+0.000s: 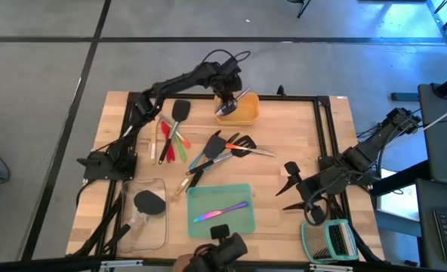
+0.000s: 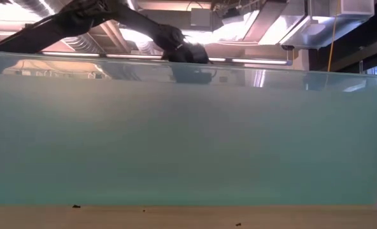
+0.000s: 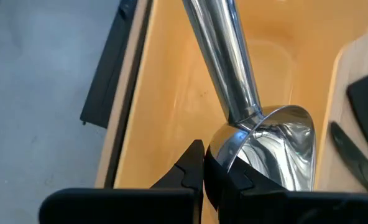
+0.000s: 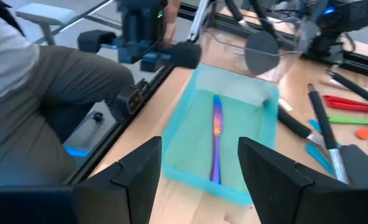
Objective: Pick & Place Kitchen Items
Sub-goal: Put the steel scope into the yellow bin
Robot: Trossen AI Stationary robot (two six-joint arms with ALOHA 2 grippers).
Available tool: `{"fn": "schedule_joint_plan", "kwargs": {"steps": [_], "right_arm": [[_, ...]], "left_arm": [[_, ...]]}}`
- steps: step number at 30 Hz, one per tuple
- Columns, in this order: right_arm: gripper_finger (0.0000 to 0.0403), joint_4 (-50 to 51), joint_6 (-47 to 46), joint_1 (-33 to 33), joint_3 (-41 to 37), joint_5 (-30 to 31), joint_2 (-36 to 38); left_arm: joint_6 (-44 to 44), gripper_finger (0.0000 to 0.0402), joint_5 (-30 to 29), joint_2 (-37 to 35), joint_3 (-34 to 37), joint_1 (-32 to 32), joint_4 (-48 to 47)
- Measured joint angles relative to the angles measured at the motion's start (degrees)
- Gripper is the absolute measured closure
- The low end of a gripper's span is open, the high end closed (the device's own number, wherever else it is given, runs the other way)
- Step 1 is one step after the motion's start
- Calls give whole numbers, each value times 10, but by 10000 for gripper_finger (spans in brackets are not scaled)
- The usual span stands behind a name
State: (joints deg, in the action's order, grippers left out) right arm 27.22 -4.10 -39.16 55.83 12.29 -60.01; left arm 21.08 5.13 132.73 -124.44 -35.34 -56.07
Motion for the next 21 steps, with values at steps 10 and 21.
{"fn": "schedule_joint_plan", "kwargs": {"steps": [10,21], "right_arm": [[187,-2,3,0,0,2,0],[187,-2,4,1,0,12,0]], "left_arm": [[-6,396,24,7,0,0,-20],[-28,388,31,49,1,2,-24]]}}
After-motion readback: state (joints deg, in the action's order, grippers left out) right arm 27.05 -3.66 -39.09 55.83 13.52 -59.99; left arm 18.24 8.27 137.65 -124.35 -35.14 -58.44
